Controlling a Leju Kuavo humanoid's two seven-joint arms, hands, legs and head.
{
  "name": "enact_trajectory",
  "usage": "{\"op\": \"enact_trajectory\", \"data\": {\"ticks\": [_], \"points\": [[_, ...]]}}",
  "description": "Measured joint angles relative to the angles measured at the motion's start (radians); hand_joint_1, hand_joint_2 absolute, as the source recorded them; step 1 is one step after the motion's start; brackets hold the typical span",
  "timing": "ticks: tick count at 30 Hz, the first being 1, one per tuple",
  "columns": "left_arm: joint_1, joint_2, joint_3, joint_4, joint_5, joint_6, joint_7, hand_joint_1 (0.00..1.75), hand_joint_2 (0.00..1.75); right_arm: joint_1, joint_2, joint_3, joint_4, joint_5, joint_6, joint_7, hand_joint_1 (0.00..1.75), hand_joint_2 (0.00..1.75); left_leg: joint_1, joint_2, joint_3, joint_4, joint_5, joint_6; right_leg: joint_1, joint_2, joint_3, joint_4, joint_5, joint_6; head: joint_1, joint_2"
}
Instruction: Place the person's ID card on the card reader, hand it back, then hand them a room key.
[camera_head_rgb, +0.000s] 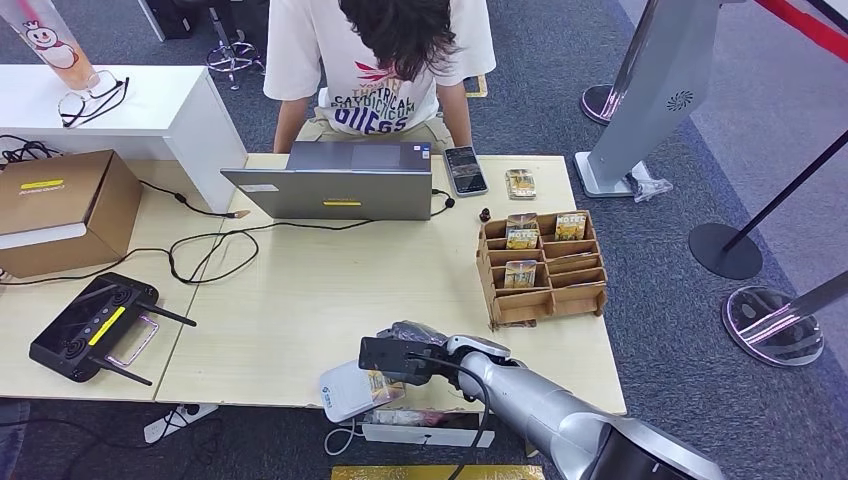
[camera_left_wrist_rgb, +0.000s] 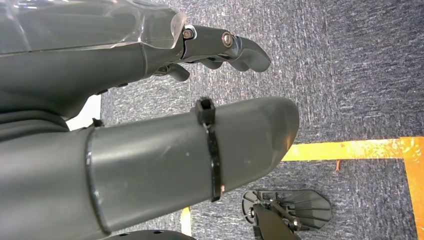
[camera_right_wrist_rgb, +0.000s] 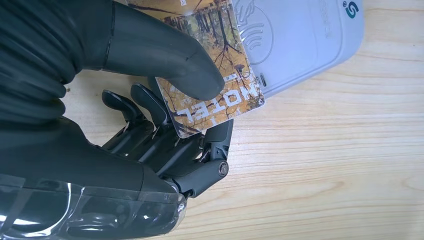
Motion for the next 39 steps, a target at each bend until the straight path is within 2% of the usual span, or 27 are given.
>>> {"op": "enact_trajectory", "data": {"ticks": [11,23,39], "points": [[0.0,0.0,0.0,0.0,0.001,-0.001,0.002,0.0,0.0,-0.01,-0.006,-0.028,-0.002,-0.056,0.002,-0.012,1.75,1.75,0.0,0.0,0.0,0.0,0.0,0.0,0.0,0.0,0.0,0.0,0.0,0.0,0.0,0.0],[0.001,0.0,0.0,0.0,0.017,0.0,0.0,0.0,0.0,-0.082,-0.056,-0.099,-0.043,-0.102,-0.016,-0.043,1.75,1.75,0.0,0.0,0.0,0.0,0.0,0.0,0.0,0.0,0.0,0.0,0.001,0.0,0.0,0.0],[0.001,-0.001,0.0,0.0,0.017,-0.001,-0.002,0.0,0.0,-0.081,-0.116,-0.214,-0.165,-0.121,-0.071,-0.072,1.75,1.75,0.0,0.0,0.0,0.0,0.0,0.0,0.0,0.0,0.0,0.0,0.001,0.0,0.0,0.0]]}}
